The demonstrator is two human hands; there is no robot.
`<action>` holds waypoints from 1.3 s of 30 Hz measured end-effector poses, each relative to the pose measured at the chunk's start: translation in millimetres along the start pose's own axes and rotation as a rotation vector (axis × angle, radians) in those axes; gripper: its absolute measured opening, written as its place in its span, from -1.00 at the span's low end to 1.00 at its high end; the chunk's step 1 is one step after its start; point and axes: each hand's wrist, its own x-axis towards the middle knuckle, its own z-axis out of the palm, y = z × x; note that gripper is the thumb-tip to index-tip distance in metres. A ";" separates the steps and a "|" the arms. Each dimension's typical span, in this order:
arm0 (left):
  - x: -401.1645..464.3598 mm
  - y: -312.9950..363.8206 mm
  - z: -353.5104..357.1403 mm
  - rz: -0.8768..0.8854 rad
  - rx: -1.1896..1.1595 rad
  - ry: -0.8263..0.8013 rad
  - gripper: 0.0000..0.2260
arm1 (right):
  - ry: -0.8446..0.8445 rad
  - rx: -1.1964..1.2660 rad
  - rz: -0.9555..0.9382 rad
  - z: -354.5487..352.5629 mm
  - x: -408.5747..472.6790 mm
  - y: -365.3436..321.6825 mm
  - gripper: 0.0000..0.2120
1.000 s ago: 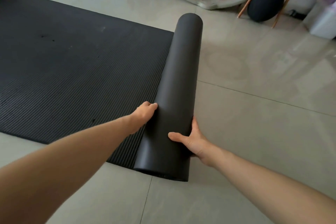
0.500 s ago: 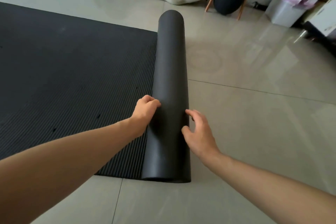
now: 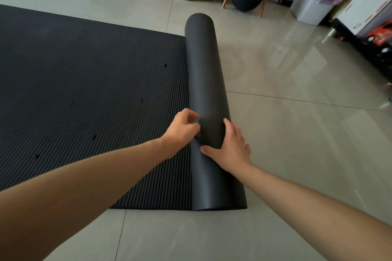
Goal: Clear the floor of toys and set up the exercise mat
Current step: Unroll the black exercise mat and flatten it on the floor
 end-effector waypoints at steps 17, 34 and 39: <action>-47.6 -87.9 -5.4 0.189 1.399 -0.706 -0.05 | -0.133 -0.523 0.050 -8.1 -0.5 65.3 -0.06; -66.0 -76.9 -21.6 0.257 1.550 -0.524 -0.32 | -0.005 -0.079 0.269 -33.5 5.2 78.6 -0.10; -80.7 -80.8 -53.2 0.183 1.549 -0.508 -0.30 | -0.040 0.027 0.233 -16.5 5.4 57.7 -0.11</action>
